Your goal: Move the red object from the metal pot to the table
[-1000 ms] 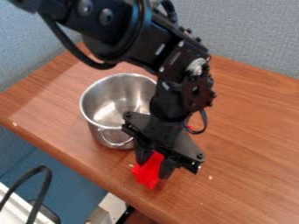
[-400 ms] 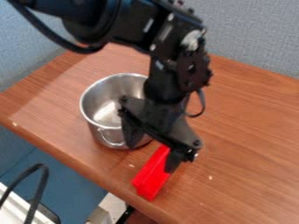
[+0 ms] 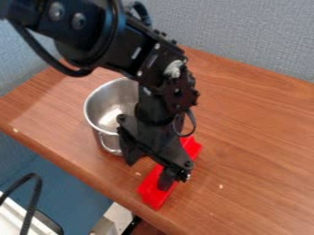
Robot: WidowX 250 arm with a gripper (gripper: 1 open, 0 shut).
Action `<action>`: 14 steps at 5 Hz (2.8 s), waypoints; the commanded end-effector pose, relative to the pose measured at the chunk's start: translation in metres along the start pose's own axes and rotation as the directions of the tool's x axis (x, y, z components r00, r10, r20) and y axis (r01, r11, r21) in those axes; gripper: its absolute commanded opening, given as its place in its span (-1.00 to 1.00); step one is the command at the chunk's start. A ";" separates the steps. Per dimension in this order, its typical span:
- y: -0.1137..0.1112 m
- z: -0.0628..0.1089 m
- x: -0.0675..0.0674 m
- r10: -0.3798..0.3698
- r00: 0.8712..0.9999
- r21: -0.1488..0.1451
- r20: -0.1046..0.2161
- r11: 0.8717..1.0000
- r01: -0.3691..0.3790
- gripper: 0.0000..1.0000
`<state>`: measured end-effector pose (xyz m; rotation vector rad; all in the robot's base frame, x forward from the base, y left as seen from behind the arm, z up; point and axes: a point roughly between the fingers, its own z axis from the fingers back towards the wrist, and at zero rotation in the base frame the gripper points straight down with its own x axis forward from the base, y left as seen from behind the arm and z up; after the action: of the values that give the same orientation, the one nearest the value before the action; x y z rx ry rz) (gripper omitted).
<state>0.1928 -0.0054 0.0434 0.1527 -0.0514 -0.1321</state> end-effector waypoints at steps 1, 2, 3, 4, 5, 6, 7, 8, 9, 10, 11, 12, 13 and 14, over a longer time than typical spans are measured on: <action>0.001 -0.008 -0.011 0.028 0.999 0.007 -0.031 1.000 -0.028 1.00; -0.004 -0.008 -0.016 0.039 0.999 0.008 -0.035 0.999 -0.039 1.00; 0.002 -0.017 -0.020 0.020 0.999 0.007 -0.028 1.000 -0.020 1.00; 0.009 -0.019 -0.022 0.071 0.997 0.001 -0.032 0.997 -0.071 1.00; 0.010 -0.019 -0.020 0.102 0.994 -0.002 -0.039 0.995 -0.103 1.00; 0.012 -0.019 -0.018 0.127 0.991 -0.002 -0.046 0.992 -0.127 1.00; 0.015 -0.019 -0.020 0.094 0.995 -0.007 -0.044 0.996 -0.094 1.00; 0.018 -0.018 -0.021 0.061 0.997 -0.011 -0.041 0.998 -0.061 1.00; 0.022 -0.018 -0.021 0.028 0.999 -0.014 -0.037 0.999 -0.029 1.00; 0.028 -0.018 -0.019 0.062 0.997 -0.014 -0.043 0.998 -0.063 1.00; 0.033 -0.018 -0.017 0.092 0.994 -0.014 -0.052 0.996 -0.092 -1.00; 0.032 -0.020 -0.020 0.080 0.995 -0.022 -0.062 0.996 -0.081 1.00; 0.029 -0.021 -0.025 0.064 0.994 -0.027 -0.091 0.997 -0.067 -1.00; 0.029 -0.020 -0.029 0.033 0.993 -0.030 -0.110 0.999 -0.037 -1.00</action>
<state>0.1661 0.0273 0.0246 0.1231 0.0754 -0.1005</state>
